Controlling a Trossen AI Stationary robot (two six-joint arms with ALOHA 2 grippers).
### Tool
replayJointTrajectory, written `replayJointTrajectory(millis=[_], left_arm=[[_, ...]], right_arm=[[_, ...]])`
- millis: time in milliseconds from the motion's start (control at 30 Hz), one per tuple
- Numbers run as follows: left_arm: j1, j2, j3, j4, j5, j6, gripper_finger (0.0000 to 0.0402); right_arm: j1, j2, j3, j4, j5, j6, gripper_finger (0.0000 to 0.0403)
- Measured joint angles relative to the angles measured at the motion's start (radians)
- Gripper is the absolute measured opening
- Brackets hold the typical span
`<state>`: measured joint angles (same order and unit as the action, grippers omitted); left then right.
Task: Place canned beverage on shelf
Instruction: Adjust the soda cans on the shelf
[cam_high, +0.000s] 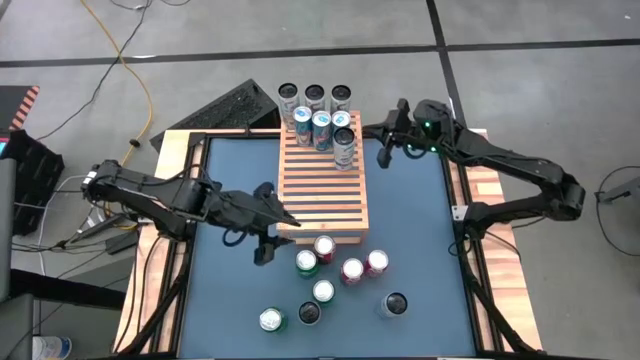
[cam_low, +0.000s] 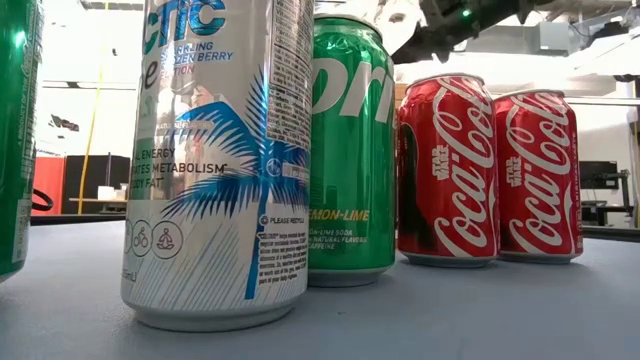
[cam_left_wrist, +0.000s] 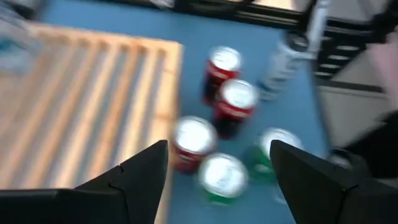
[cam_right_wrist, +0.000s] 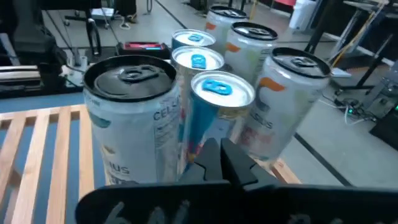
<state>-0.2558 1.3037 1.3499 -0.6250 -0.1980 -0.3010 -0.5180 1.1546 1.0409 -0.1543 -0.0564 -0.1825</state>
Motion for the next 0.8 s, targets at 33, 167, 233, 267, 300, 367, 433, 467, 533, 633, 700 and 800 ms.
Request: replayJointTrajectory(millis=[33,167,233,267,300,367,433,467,533,633,700,800], left_arm=[[0.0,0.0,0.0,0.001,-0.047,0.031,0.0267],[0.041,0.002,0.0,0.04,-0.264,0.202,0.0267],[0.097,0.002,0.0,0.09,-0.293,0.311,0.0267],[0.132,0.002,0.0,0.114,-0.293,0.36,0.0267],[0.172,0.002,0.0,0.134,-0.288,0.404,0.0267],[0.255,0.002,0.0,0.185,-0.263,0.468,0.0267],[0.342,-0.003,0.0,0.232,-0.205,0.505,0.0267],[0.382,-0.007,0.0,0.246,-0.168,0.52,0.0267],[0.455,-0.01,0.0,0.272,-0.079,0.562,0.0267],[0.533,0.013,0.0,0.292,0.011,0.668,0.0267],[0.569,0.036,-0.001,0.281,0.015,0.722,0.0267],[0.611,0.059,-0.002,0.283,0.056,0.784,0.0267]], right_arm=[[0.003,0.005,0.0,0.002,-0.009,0.0,0.0],[0.023,0.005,0.0,0.005,-0.021,-0.005,0.0],[0.029,0.005,0.0,0.002,-0.022,-0.006,0.0],[0.028,0.005,0.0,0.002,-0.022,-0.007,0.0],[0.026,0.004,0.0,0.002,-0.024,-0.009,0.0],[0.024,0.003,0.0,-0.001,-0.024,-0.009,0.0],[0.019,0.003,0.0,-0.018,-0.025,-0.013,0.0],[0.017,0.003,0.0,-0.032,-0.025,-0.019,0.0],[0.017,0.003,0.0,-0.06,-0.026,-0.034,0.0],[0.017,0.003,0.0,-0.099,-0.026,-0.06,0.0],[0.017,0.003,0.0,-0.113,-0.026,-0.062,0.0],[0.018,0.002,0.0,-0.128,-0.026,-0.062,0.0]])
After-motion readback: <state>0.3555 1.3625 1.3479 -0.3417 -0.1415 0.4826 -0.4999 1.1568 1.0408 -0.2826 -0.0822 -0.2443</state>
